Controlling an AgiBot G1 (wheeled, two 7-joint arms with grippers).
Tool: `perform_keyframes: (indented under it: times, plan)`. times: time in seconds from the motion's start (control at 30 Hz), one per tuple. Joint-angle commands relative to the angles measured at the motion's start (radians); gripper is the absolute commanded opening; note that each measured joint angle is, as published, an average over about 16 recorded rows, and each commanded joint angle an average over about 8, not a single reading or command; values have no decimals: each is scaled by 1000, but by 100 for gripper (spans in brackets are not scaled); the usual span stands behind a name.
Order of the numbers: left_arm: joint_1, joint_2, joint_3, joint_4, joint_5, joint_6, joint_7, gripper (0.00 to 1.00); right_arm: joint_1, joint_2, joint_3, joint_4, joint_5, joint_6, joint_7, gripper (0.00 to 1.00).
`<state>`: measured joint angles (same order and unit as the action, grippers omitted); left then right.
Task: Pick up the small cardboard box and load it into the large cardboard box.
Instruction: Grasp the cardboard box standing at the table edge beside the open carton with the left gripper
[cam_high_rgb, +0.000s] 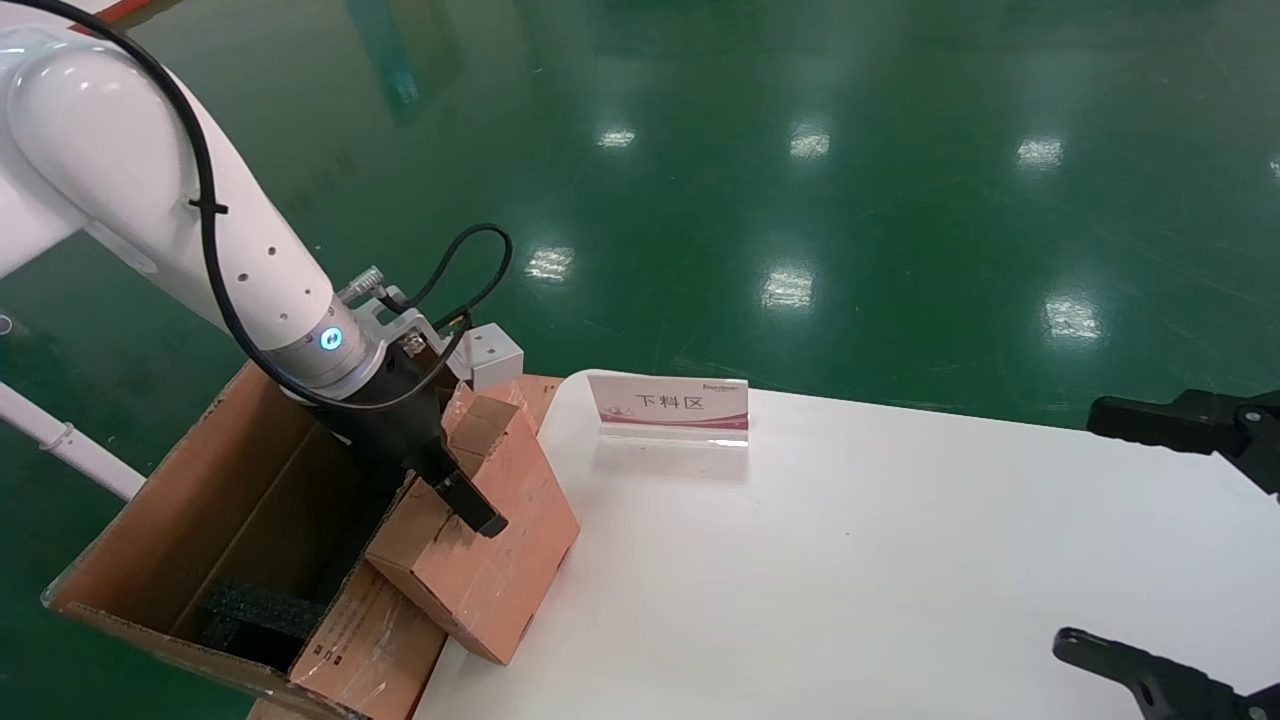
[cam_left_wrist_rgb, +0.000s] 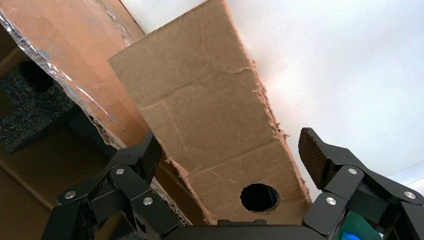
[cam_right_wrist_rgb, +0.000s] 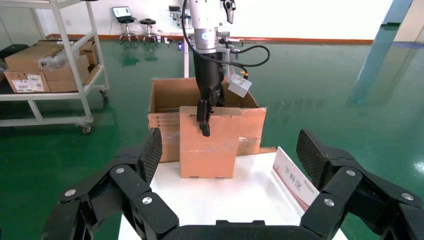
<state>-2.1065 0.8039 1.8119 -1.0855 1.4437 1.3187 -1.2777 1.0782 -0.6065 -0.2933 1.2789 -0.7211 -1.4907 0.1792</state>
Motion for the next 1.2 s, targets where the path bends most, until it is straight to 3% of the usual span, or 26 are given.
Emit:
perform_keyframes:
  times: [0.03, 0.07, 0.1, 0.13, 0.17, 0.33, 0.37, 1.2]
  plan:
    - [-1, 1, -1, 1, -2, 1, 0, 42, 0, 0, 0, 0, 0, 0, 0, 100]
    - [0, 0, -1, 1, -2, 0, 0, 30, 0, 0, 0, 0, 0, 0, 0, 100]
    - [1, 0, -1, 1, -1, -1, 0, 17, 0, 0, 0, 0, 0, 0, 0, 92]
    - [1, 0, 0, 1, -1, -1, 1, 5, 0, 0, 0, 0, 0, 0, 0, 80]
    - [2, 0, 0, 1, 0, -2, 1, 0, 0, 0, 0, 0, 0, 0, 0, 67]
    - [4, -1, 1, 1, 2, -4, 2, 0, 0, 0, 0, 0, 0, 0, 0, 5]
    - [5, -1, 2, 1, 2, -4, 2, 0, 0, 0, 0, 0, 0, 0, 0, 0]
    - [8, -2, 3, 1, 6, -8, 3, 0, 0, 0, 0, 0, 0, 0, 0, 0]
